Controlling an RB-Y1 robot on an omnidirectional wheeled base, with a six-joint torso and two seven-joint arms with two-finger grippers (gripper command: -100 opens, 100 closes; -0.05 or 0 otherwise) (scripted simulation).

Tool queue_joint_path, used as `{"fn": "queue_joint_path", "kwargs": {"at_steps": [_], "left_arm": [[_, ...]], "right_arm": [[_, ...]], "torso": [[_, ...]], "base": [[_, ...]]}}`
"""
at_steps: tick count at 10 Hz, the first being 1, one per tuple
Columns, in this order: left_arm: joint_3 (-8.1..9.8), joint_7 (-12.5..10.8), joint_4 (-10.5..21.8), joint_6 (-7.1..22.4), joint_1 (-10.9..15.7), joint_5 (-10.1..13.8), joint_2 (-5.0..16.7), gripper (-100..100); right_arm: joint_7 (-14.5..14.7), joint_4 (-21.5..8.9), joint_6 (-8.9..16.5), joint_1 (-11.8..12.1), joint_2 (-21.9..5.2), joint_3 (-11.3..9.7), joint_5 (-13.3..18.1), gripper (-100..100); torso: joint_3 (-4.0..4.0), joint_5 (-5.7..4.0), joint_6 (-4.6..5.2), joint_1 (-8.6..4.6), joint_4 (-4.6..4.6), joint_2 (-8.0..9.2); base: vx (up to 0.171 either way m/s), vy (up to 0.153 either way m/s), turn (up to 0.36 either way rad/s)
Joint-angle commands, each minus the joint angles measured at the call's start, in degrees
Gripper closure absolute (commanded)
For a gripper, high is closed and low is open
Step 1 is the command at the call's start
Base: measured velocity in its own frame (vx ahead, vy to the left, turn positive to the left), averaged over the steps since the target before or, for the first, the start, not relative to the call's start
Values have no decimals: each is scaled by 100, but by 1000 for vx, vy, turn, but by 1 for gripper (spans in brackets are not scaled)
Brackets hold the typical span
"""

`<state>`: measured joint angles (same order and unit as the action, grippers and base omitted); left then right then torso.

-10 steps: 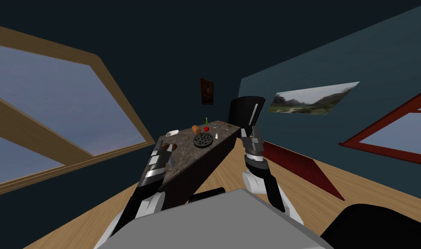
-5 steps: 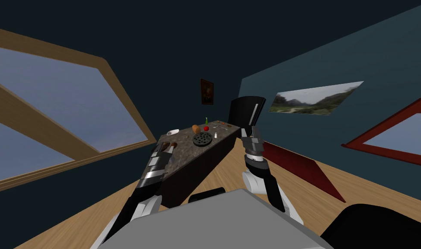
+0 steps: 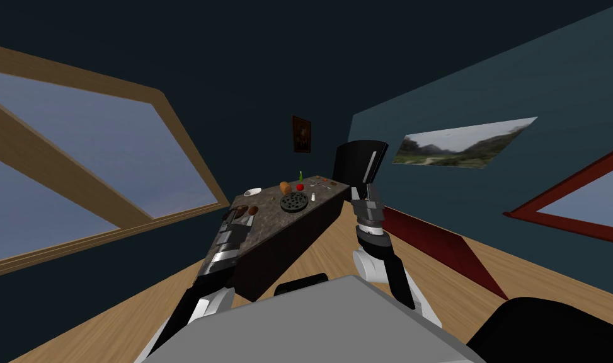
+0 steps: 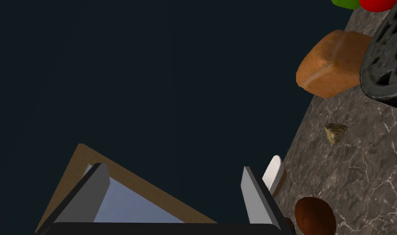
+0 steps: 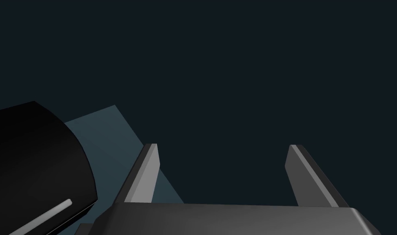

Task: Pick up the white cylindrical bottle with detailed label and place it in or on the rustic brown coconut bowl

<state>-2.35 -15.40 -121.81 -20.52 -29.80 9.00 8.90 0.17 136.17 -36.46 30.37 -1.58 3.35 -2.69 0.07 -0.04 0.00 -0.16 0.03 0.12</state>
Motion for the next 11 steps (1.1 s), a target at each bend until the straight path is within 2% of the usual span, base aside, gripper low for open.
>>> {"fn": "queue_joint_path", "kwargs": {"at_steps": [1, 6, 11], "left_arm": [[-1, -165, 125, -6, -2, 263, 49, -100], [-29, -697, 485, 64, 24, 1108, 102, -100], [-46, -1344, 963, 168, 137, 1968, 29, -100]], "right_arm": [[0, 0, 0, 0, 0, 0, 0, 0], [0, 0, 0, 0, 0, 0, 0, 0], [0, 0, 0, 1, 0, 0, 0, 0]], "torso": [[0, 0, 0, 0, 0, 0], [-7, 0, -1, 1, -3, -13], [-17, 1, 0, 5, -6, -29]], "base": [[-17, -42, 34], [-2, -42, 56], [34, -29, 94]]}}
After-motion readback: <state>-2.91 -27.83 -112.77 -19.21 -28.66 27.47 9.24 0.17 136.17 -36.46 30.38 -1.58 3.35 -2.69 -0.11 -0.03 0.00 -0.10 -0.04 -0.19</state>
